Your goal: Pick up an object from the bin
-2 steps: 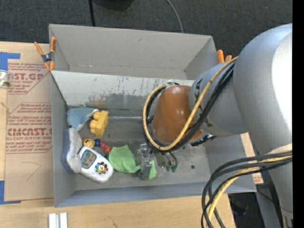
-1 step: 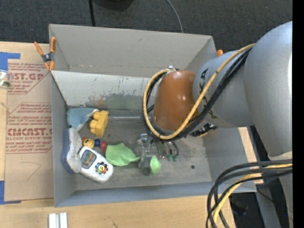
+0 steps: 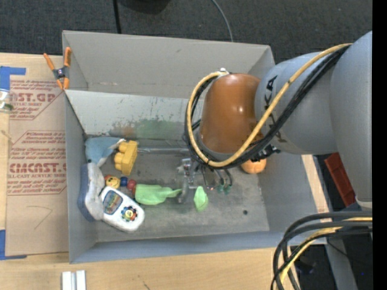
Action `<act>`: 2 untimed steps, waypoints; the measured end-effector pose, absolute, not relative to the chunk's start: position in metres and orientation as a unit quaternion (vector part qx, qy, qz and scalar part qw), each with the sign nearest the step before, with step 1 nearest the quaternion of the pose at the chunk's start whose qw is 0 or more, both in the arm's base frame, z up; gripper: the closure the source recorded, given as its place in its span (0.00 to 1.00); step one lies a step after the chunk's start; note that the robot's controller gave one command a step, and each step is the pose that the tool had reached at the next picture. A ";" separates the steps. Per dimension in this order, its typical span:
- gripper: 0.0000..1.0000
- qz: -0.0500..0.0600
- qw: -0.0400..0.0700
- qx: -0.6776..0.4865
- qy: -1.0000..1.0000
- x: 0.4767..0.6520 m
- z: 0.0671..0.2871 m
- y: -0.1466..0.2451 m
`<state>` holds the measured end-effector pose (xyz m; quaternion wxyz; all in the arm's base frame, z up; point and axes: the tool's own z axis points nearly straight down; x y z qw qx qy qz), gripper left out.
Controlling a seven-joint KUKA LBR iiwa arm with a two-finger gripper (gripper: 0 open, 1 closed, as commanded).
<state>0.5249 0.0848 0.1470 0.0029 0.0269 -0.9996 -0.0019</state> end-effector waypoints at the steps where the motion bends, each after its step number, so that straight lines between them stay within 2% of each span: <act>1: 1.00 -0.002 0.007 0.021 -1.000 0.520 0.158 0.085; 2: 1.00 -0.002 0.001 0.038 -0.999 0.524 0.274 0.073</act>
Offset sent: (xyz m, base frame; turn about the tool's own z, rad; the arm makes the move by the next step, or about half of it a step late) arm -0.0011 -0.0124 0.1269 -0.0227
